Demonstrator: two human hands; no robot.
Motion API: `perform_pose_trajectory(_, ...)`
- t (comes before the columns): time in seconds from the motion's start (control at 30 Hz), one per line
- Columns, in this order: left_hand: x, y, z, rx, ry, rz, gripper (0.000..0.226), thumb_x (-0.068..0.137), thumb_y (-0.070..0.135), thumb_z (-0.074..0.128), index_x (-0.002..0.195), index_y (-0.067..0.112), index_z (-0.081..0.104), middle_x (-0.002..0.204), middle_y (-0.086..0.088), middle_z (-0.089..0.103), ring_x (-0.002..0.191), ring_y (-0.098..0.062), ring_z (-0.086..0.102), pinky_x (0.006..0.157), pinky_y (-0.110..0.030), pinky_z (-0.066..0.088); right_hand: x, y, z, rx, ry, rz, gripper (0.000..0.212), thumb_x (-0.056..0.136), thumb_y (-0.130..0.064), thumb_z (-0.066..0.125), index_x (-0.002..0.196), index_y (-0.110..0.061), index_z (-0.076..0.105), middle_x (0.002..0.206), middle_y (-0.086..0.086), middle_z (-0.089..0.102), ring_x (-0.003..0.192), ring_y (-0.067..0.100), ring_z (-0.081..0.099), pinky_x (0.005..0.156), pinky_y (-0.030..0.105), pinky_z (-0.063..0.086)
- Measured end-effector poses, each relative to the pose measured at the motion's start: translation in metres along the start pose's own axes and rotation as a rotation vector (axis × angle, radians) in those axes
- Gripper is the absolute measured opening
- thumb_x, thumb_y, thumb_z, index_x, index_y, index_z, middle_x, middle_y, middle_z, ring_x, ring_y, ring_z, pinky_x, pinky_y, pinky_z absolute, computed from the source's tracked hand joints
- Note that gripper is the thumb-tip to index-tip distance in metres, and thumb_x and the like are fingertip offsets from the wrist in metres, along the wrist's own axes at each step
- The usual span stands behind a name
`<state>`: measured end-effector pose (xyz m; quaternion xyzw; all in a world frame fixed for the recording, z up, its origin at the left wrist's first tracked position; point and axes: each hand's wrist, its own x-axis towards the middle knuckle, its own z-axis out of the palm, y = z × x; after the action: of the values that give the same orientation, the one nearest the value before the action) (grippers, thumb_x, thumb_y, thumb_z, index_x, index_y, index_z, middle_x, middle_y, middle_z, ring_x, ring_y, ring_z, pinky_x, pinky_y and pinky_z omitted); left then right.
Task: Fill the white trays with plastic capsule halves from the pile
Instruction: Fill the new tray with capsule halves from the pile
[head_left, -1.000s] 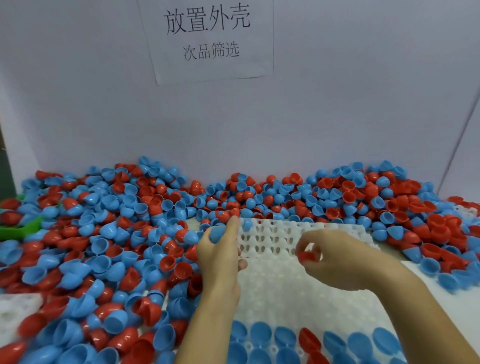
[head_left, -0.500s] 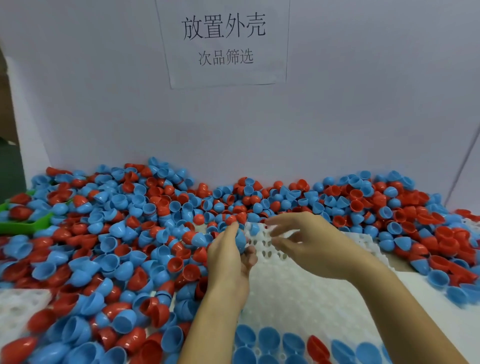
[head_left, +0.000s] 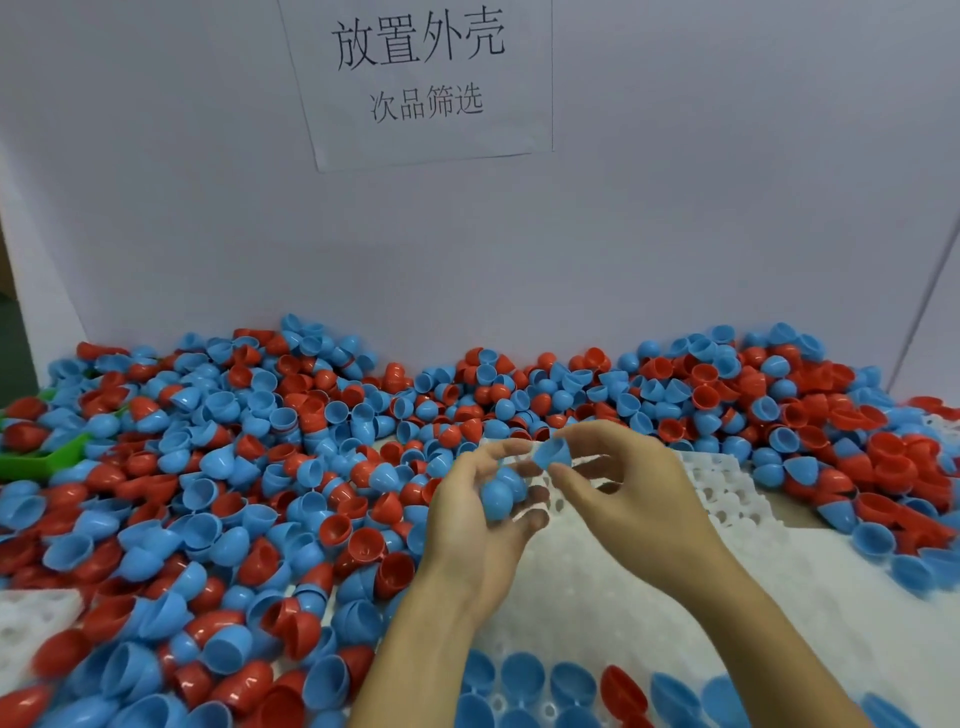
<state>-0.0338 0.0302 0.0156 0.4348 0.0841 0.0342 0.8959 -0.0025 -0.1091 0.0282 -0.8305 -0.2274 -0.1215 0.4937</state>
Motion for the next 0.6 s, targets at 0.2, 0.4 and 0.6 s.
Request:
perform_pose_trajectory(0.2,0.004,-0.002,-0.001,-0.013,0.177,0.07,0.033,0.091,-0.01,0.048,0.112,0.014,0.057,0.115,-0.016,0.059,0.092,-0.028,0.065,0.065,-0.03,0.057,0.001,0.002,-0.049,-0.369,-0.355,0.253,0.01,0.092,-0.039,0.066,0.098,-0.04,0.059,0.092,-0.014,0.067,0.079,0.002,0.066,0.072,0.022,0.056)
perform_pose_trajectory(0.4,0.012,-0.012,-0.009,0.435,0.223,0.083,0.043,0.084,-0.005,0.067,0.109,0.028,0.053,0.12,-0.005,0.06,0.109,-0.023,0.062,0.084,-0.033,0.053,0.014,-0.027,-0.047,-0.45,-0.416,0.206,0.033,0.091,-0.028,0.069,0.124,-0.026,0.064,0.1,-0.021,0.066,0.081,-0.003,0.065,0.066,0.012,0.053)
perform_pose_trajectory(0.6,0.01,-0.017,-0.01,0.525,0.098,0.01,0.034,0.089,0.003,0.066,0.116,0.023,0.056,0.122,-0.005,0.066,0.112,-0.021,0.063,0.09,-0.033,0.054,0.019,-0.04,0.003,0.049,-0.276,-0.005,0.076,0.097,-0.01,0.059,0.155,-0.037,0.018,0.143,-0.03,0.035,0.125,-0.006,0.047,0.08,-0.004,0.042)
